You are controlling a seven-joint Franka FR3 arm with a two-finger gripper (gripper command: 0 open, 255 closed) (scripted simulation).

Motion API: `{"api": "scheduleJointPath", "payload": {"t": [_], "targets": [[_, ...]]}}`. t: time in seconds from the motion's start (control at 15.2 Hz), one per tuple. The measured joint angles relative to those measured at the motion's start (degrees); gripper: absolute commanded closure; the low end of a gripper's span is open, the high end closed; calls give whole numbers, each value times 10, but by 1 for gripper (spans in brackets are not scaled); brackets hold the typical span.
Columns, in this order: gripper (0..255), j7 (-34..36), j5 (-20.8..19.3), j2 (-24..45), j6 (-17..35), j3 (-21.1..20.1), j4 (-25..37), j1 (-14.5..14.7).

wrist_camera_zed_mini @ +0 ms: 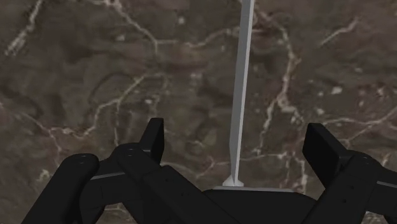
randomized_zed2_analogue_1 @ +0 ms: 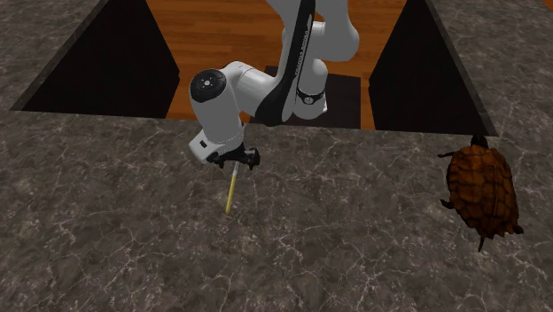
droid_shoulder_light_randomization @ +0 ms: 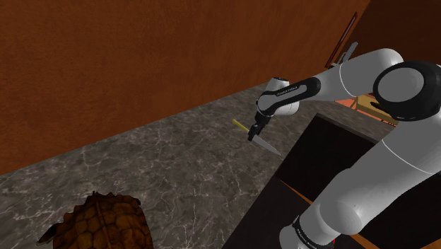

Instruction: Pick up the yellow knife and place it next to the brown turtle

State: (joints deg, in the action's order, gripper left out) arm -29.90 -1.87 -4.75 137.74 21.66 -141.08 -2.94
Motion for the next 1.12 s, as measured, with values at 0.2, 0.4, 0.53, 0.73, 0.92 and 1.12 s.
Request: {"api": "scheduleJointPath", "payload": {"t": [0.2, 0.4, 0.53, 0.73, 0.92, 1.12], "targets": [[255, 0, 0, 0, 0, 0, 0, 0], [255, 0, 0, 0, 0, 0, 0, 0], [255, 0, 0, 0, 0, 0, 0, 0], [255, 0, 0, 0, 0, 0, 0, 0], [255, 1, -1, -3, -4, 0, 1, 0], [255, 6, -9, -19, -25, -1, 7, -1]]}}
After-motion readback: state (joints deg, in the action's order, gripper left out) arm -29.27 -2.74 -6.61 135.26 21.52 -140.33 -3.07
